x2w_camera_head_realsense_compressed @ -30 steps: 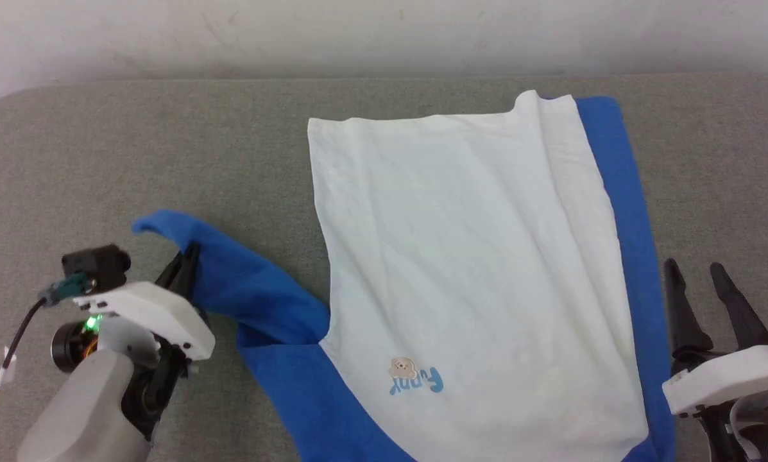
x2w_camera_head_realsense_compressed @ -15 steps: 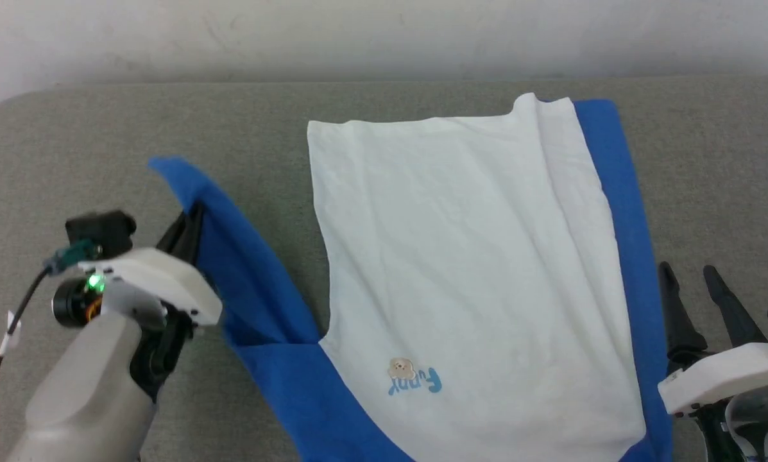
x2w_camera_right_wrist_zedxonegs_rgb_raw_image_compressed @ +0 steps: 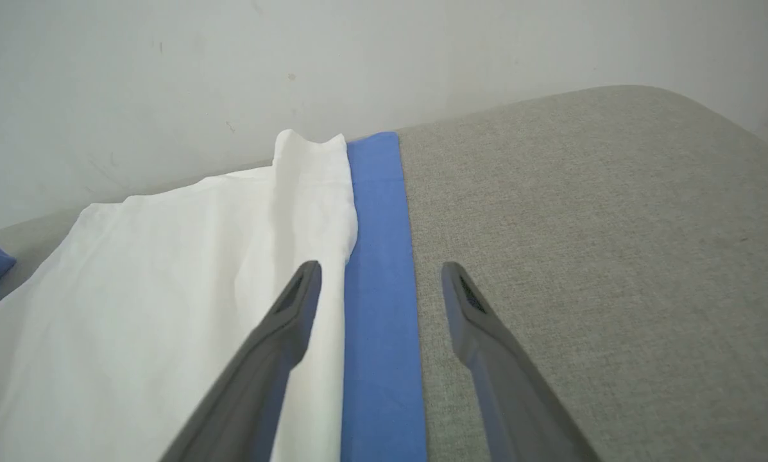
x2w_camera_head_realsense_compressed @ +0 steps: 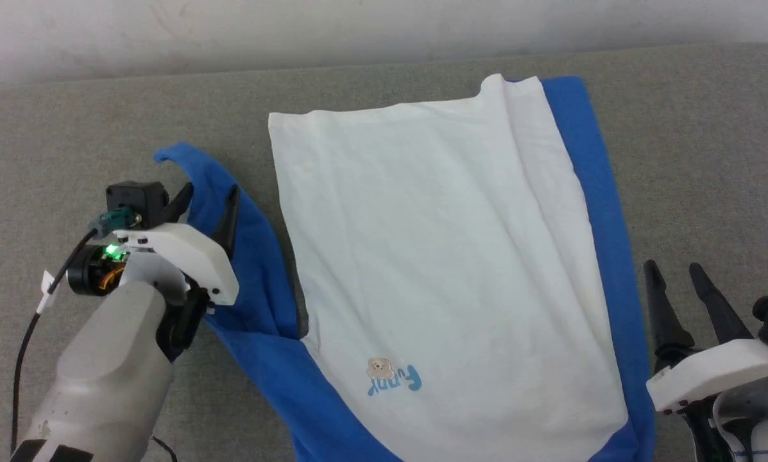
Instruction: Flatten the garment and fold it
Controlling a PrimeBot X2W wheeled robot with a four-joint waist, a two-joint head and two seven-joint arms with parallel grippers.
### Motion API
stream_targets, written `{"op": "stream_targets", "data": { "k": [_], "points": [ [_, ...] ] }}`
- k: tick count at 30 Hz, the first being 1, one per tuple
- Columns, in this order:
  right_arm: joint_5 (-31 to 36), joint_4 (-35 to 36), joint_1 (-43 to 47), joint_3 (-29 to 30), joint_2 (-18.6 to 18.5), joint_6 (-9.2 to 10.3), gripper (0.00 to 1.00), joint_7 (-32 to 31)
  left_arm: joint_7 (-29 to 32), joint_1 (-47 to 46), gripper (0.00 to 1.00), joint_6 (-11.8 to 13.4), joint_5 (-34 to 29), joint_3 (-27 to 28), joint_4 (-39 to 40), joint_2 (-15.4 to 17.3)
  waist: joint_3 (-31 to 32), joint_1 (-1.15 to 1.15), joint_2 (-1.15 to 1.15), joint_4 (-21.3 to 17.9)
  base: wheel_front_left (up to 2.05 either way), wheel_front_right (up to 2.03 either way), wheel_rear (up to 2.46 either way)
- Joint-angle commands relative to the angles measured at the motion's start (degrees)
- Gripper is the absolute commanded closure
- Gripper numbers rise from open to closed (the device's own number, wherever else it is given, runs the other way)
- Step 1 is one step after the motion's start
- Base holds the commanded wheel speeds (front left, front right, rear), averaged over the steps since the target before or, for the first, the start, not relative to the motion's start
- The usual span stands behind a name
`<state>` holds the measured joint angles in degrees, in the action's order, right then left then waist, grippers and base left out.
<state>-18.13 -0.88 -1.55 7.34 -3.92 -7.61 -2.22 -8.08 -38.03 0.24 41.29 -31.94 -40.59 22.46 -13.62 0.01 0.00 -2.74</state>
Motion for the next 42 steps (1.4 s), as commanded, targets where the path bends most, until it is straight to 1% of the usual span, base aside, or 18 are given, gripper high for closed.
{"op": "stream_targets", "data": {
  "k": [1,4,6,8,9,12,17,20,23,27,28,33,38,42],
  "points": [
    [-0.14,-0.14,-0.72,0.12,0.09,0.12,0.00,0.42,-1.35,-0.79,0.00,-0.40,-0.37,-0.08,-0.55,-0.49,0.57,-0.01,0.00,0.39,0.00,0.00,0.00],
    [0.32,-0.10,-0.71,-0.04,-0.96,0.12,0.00,-0.04,-4.55,-0.17,0.00,-0.96,-1.07,-0.02,-1.02,-0.89,2.05,-0.01,0.00,1.40,0.00,0.00,0.00],
    [0.53,0.28,-0.71,0.00,-1.94,0.12,0.00,-0.84,-6.03,0.71,0.00,-1.17,-1.71,0.53,0.33,-0.97,3.23,-0.01,0.00,2.48,0.00,0.00,0.00],
    [0.89,0.69,-0.86,0.07,-3.37,0.12,0.00,-2.19,-6.71,2.30,0.00,-0.60,-2.35,2.06,2.89,-0.90,4.33,-0.01,0.00,3.64,0.00,0.00,0.00],
    [1.11,0.80,-0.99,0.08,-4.17,0.12,0.00,-3.13,-6.82,3.32,0.00,-0.18,-3.09,3.06,5.03,-0.79,4.78,-0.01,0.00,4.27,0.00,0.00,0.00],
    [2.06,0.74,-1.72,-0.10,-6.87,0.12,0.00,-7.36,-6.88,8.61,0.00,2.27,-6.39,7.17,14.33,-1.12,5.68,-0.01,0.00,6.28,0.00,0.00,0.00],
    [2.89,-0.53,-5.44,-0.19,-10.66,0.12,0.00,-15.46,-6.90,19.60,0.00,5.98,-13.03,13.02,28.78,-2.76,5.17,-0.01,0.00,9.46,0.00,0.00,0.00],
    [1.98,-3.38,-9.63,-0.04,-13.09,0.12,0.00,-20.34,-6.91,24.81,0.00,7.04,-16.75,15.13,34.94,-4.66,3.60,-0.01,0.00,11.30,0.00,0.00,0.00],
    [1.59,-7.78,-14.51,-0.01,-15.65,0.12,0.00,-24.80,-6.91,28.28,0.00,7.26,-19.42,16.70,38.46,-7.10,1.52,-0.01,0.00,13.28,0.00,0.00,0.00],
    [1.19,-15.24,-21.46,-0.10,-18.99,0.12,0.00,-29.24,-6.91,30.56,0.00,6.30,-21.20,18.36,39.74,-10.35,-1.49,-0.01,0.00,15.98,0.00,0.00,0.00],
    [1.19,-15.24,-21.46,-0.10,-18.99,0.12,0.00,-29.24,-6.91,30.56,0.00,6.30,-21.20,18.36,39.74,-10.35,-1.49,-0.01,0.00,15.98,0.00,0.00,0.00],
    [0.90,-23.54,-28.91,-0.06,-22.02,0.12,0.00,-33.56,-6.91,30.64,0.00,3.65,-22.98,20.54,39.36,-12.81,-4.90,-0.01,0.00,18.86,0.00,0.00,0.00],
    [2.45,-30.15,-33.75,-0.64,-24.83,0.12,0.00,-34.92,-6.91,29.93,0.00,1.09,-24.55,22.79,38.73,-15.00,-7.35,-0.01,0.00,20.84,0.00,0.00,0.00],
    [2.93,-34.02,-35.83,-1.17,-25.54,0.12,0.00,-35.16,-6.91,29.52,0.00,-0.57,-25.80,24.05,38.22,-16.49,-8.35,-0.01,0.00,21.90,0.00,0.00,0.00]
  ]
}}
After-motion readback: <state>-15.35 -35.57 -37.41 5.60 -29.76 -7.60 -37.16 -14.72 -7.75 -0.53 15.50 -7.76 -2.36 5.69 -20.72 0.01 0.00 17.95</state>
